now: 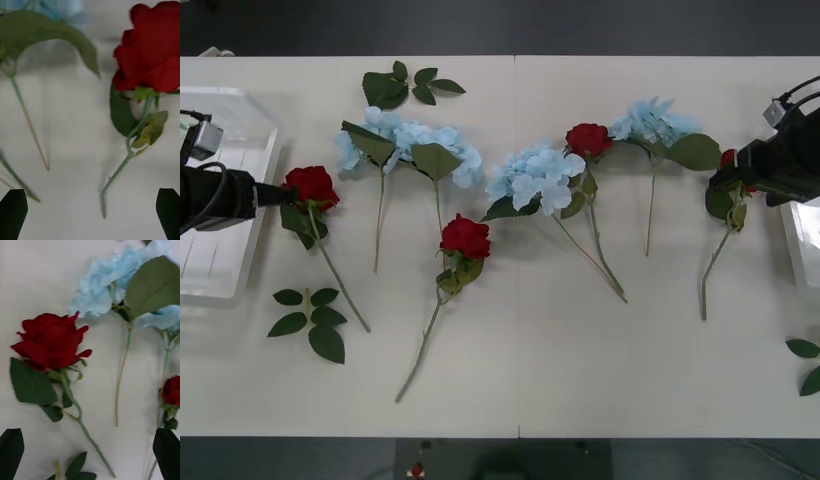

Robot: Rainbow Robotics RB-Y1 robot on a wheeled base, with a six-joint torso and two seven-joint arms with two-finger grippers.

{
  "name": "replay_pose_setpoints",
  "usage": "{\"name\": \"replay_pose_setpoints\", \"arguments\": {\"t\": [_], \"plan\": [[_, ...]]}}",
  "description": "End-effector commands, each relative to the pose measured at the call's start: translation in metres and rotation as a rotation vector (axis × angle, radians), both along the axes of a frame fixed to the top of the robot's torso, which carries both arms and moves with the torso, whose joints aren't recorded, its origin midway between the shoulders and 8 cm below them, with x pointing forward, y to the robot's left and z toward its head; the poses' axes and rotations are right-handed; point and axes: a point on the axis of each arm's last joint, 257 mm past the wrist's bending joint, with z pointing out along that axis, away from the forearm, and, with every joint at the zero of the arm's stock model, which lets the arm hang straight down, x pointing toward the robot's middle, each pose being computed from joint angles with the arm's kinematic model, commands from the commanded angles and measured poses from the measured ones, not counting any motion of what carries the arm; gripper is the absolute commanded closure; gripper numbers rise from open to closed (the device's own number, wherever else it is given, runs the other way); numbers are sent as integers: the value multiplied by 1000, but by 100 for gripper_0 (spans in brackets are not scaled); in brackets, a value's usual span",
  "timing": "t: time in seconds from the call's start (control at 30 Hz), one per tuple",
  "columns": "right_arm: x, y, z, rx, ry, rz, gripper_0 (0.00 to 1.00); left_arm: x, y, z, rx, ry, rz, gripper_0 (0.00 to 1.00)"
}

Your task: Put the red flowers into the right box and the blue flowers into the left box

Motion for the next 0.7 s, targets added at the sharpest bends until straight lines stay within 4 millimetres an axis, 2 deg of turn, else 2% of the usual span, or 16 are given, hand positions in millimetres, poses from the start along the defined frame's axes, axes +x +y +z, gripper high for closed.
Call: {"name": "replay_pose_setpoints", "arguments": {"t": [0.03, 0.1, 0.27, 0.53, 0.7], "plan": [[30, -10, 17, -39, -52, -60, 0, 14, 6, 6, 21, 5, 68, 0], [35, -15, 11, -38, -45, -93, 0, 16, 4, -2, 28, 22, 100, 0], [43, -18, -5, -52, -46, -114, 0, 22, 2, -10, 50, 35, 149, 0], [46, -19, -32, -105, -36, -114, 0, 37, -19, -24, 80, 31, 179, 0], [44, -18, -45, -118, -25, -111, 0, 45, -23, -32, 124, 26, 183, 0]]}}
